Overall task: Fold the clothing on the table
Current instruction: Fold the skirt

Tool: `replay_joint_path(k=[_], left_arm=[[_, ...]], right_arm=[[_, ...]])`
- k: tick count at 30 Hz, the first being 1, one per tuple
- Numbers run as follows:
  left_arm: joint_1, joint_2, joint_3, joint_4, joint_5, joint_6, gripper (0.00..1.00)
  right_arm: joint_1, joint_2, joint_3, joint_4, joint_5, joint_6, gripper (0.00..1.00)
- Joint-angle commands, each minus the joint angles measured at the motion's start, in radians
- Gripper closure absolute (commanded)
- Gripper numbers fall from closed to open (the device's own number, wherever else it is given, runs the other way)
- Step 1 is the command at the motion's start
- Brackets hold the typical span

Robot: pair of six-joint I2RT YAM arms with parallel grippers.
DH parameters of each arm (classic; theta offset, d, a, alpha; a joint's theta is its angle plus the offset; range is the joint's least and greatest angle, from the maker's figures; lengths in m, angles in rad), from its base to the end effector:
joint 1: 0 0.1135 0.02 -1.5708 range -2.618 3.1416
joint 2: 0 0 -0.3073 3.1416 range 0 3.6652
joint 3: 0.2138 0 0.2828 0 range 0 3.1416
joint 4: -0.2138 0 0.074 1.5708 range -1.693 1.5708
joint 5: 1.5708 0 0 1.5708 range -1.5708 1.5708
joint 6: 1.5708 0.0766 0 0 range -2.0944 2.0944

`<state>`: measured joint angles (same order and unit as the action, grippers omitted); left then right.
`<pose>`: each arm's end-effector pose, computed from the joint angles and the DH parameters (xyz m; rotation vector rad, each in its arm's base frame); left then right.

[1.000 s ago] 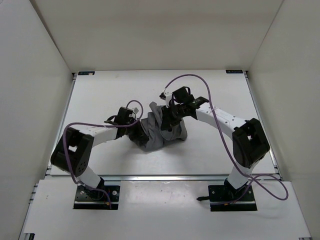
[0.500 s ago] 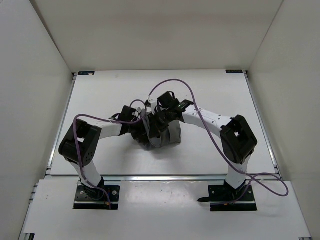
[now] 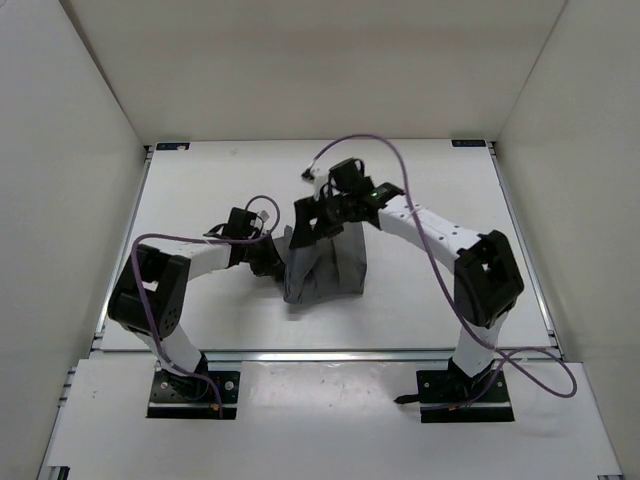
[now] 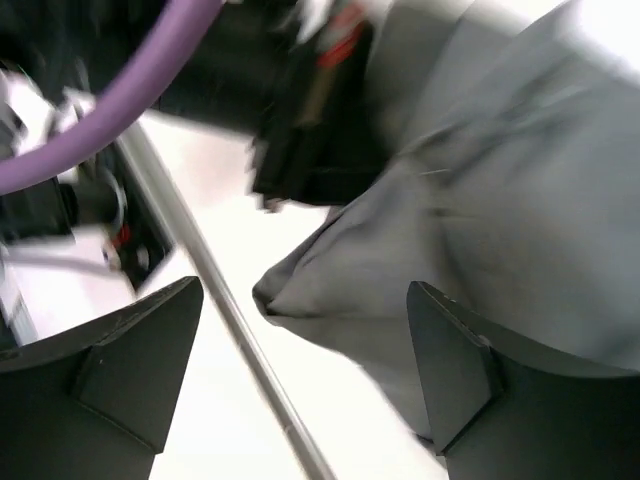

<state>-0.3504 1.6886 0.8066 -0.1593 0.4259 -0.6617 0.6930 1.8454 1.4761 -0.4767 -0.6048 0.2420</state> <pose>0.3185 -0.1501 0.1194 -0.2669 2.7408 -0.8812 0.3365 0.3360 0.2629 -0.8563 2.3962 1.1355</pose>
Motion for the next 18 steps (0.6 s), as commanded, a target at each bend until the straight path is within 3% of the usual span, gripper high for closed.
replay_joint_path(k=[1,4,5,6,7,9,13,18], left_arm=[[0.034,-0.131,0.045,-0.100,-0.036,0.069,1.00],[0.076,-0.210,0.075,-0.167,-0.062,0.108,0.99],[0.091,-0.242,0.092,-0.183,-0.065,0.111,0.99],[0.094,-0.256,0.100,-0.200,-0.061,0.122,0.98],[0.090,-0.283,0.108,-0.212,-0.053,0.125,0.98],[0.070,-0.316,0.137,-0.229,-0.044,0.129,0.98],[-0.022,-0.379,0.115,-0.229,0.006,0.107,1.00],[-0.114,-0.460,-0.001,-0.099,0.138,0.030,1.00]], right_arm=[[-0.099,-0.141,0.078,0.076,0.043,0.042,0.21],[-0.147,-0.190,0.044,0.017,0.140,0.007,0.30],[-0.168,-0.201,0.005,0.000,0.158,0.000,0.48],[-0.191,-0.210,-0.049,-0.006,0.165,0.002,0.58],[-0.199,-0.227,-0.094,-0.011,0.163,0.009,0.77],[-0.231,-0.247,-0.181,0.006,0.152,0.017,0.99],[-0.210,-0.259,-0.284,0.045,0.119,0.020,1.00],[-0.181,-0.207,-0.326,0.102,0.094,0.020,1.00]])
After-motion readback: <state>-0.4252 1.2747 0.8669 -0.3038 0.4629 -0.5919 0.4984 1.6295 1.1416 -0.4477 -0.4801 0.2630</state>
